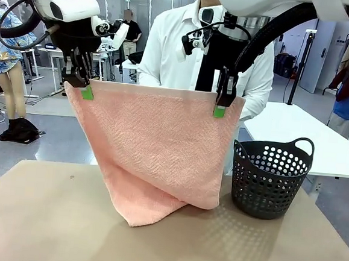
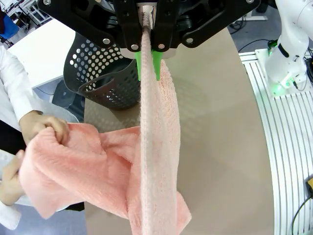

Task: Fold the towel.
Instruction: Release the end of the 100 cm Hotel Towel you were holding and grab the top end of the folded side.

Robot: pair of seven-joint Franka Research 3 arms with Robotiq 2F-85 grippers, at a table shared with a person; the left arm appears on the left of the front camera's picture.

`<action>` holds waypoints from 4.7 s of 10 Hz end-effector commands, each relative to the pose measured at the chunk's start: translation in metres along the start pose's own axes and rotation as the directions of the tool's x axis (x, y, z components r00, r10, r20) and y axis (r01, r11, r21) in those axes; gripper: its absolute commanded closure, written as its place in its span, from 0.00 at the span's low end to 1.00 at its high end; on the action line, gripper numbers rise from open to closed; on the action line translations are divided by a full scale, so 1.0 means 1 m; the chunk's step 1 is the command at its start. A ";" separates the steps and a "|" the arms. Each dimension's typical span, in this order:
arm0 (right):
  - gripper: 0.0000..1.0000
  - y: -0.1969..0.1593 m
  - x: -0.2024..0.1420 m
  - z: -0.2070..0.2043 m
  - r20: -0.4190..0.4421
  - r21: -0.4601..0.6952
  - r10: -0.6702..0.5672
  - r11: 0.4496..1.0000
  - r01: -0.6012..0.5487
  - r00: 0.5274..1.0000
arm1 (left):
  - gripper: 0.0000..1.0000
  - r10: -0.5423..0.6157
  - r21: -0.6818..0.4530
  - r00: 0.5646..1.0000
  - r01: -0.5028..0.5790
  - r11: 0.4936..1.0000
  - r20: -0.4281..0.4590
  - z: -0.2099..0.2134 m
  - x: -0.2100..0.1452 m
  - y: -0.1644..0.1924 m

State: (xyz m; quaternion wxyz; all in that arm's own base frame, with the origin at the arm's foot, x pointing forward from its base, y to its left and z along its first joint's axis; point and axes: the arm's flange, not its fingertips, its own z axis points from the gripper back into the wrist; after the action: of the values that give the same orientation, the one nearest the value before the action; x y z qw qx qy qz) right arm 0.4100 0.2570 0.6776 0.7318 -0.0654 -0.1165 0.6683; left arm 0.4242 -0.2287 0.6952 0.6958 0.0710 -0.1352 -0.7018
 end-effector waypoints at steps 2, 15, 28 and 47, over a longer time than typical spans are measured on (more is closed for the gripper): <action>1.00 0.000 0.000 0.000 0.000 0.000 0.001 1.000 -0.001 1.000 | 1.00 -0.007 -0.003 1.000 0.007 1.000 -0.003 0.002 -0.002 0.000; 1.00 0.000 0.000 0.000 0.000 0.000 0.001 1.000 -0.001 1.000 | 1.00 -0.007 -0.003 1.000 0.007 1.000 -0.003 0.002 -0.002 0.000; 1.00 0.000 0.000 0.000 0.000 0.000 0.001 1.000 -0.001 1.000 | 1.00 -0.007 -0.003 1.000 0.007 1.000 -0.003 0.002 -0.002 0.000; 1.00 0.000 0.000 0.000 0.000 0.000 0.001 1.000 -0.001 1.000 | 1.00 -0.007 -0.003 1.000 0.007 1.000 -0.003 0.002 -0.002 0.000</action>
State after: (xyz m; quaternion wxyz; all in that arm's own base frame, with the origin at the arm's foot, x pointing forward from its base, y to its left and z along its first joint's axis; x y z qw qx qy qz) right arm 0.4102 0.2571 0.6778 0.7317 -0.0654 -0.1167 0.6683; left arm 0.4240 -0.2291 0.6952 0.6955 0.0709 -0.1351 -0.7021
